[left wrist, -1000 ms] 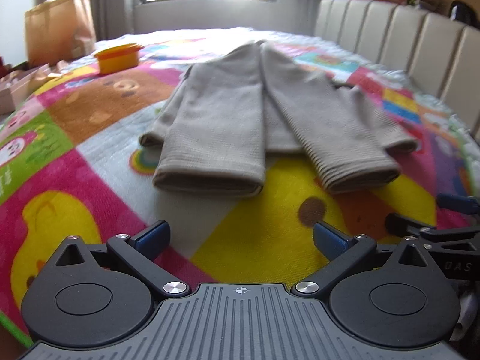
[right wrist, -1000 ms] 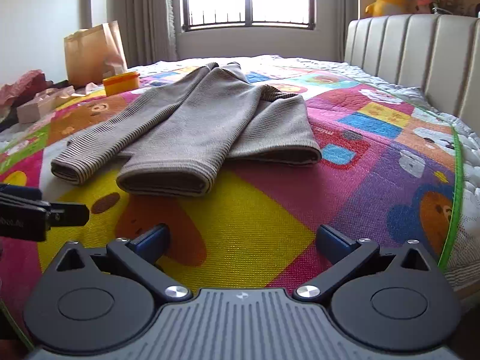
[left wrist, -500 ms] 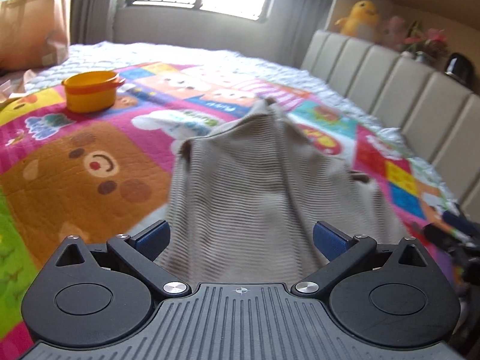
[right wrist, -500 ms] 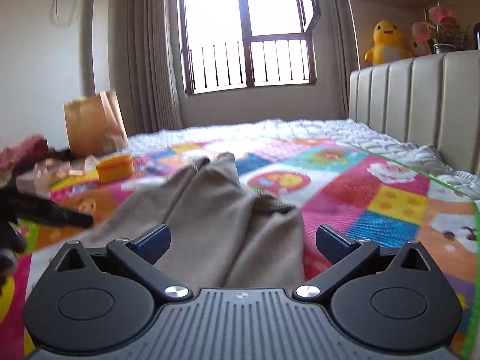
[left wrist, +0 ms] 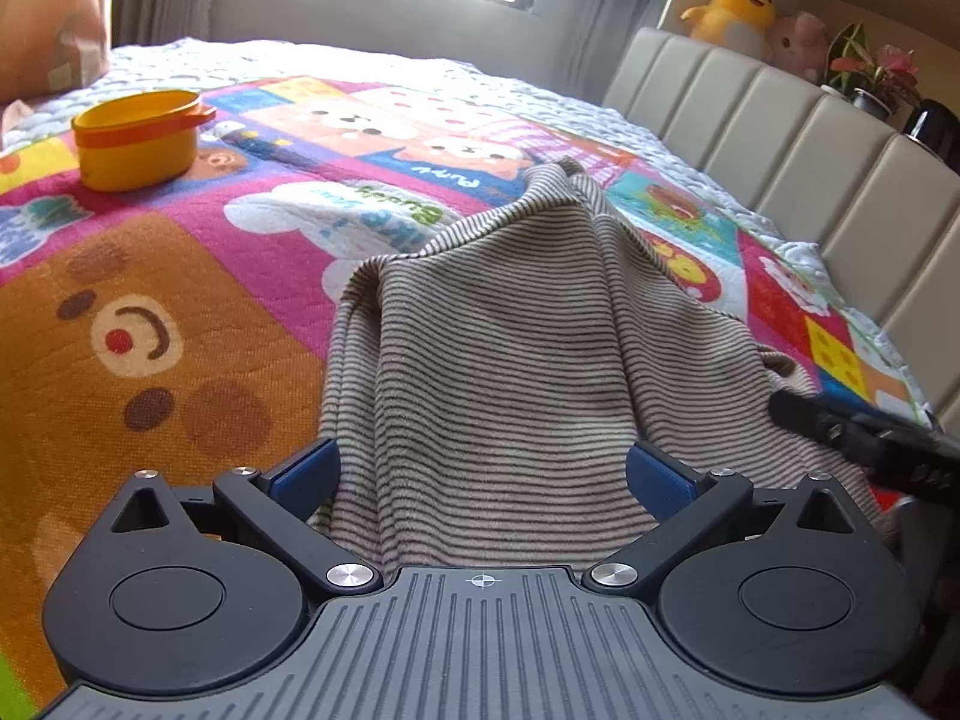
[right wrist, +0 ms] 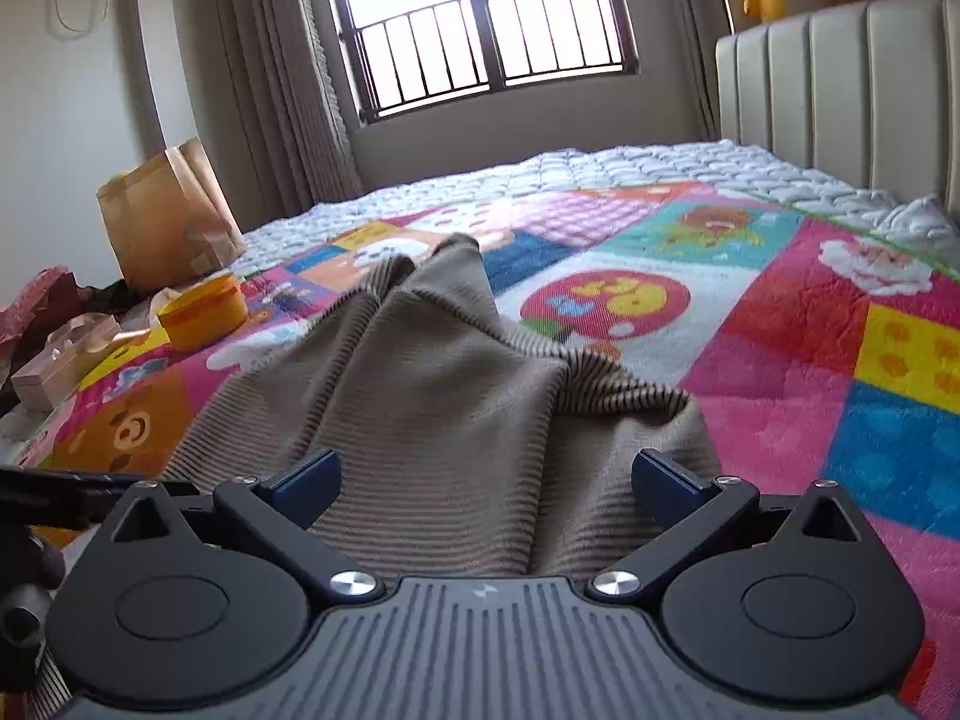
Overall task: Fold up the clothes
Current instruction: 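Grasp the striped sweater's hem with both grippers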
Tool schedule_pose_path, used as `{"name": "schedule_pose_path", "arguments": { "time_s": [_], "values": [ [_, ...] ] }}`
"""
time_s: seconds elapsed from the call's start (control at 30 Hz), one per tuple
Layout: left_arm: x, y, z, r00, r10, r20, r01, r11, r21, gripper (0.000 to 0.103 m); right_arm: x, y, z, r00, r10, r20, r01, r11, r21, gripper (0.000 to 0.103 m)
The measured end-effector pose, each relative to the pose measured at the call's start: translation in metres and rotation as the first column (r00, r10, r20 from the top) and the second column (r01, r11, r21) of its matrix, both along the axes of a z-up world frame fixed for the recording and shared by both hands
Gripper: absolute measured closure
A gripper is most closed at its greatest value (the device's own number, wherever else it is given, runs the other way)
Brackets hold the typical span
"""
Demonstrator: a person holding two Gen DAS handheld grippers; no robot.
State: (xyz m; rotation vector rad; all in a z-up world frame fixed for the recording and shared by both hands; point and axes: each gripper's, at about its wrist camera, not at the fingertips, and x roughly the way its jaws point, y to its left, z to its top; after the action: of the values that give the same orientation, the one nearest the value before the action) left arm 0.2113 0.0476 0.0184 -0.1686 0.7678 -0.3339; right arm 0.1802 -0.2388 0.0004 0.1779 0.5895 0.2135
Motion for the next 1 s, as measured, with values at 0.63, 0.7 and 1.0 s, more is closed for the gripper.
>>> {"name": "schedule_pose_path", "arguments": {
  "time_s": [0.63, 0.7, 1.0],
  "values": [
    [-0.03, -0.012, -0.005, 1.0, -0.027, 0.009, 0.026, 0.995, 0.101, 0.027, -0.004, 0.017, -0.009, 0.987, 0.144, -0.07, -0.148, 0.987, -0.059, 0.0],
    [-0.031, -0.01, -0.004, 1.0, -0.017, 0.015, 0.015, 0.993, 0.113, 0.036, -0.004, 0.019, -0.008, 0.987, 0.146, -0.073, -0.151, 0.986, -0.073, 0.0],
    [-0.052, -0.002, 0.001, 1.0, -0.01, -0.001, 0.01, 0.996, 0.094, 0.065, -0.025, 0.025, -0.008, 0.967, 0.237, -0.096, -0.248, 0.961, -0.12, 0.0]
  ]
}}
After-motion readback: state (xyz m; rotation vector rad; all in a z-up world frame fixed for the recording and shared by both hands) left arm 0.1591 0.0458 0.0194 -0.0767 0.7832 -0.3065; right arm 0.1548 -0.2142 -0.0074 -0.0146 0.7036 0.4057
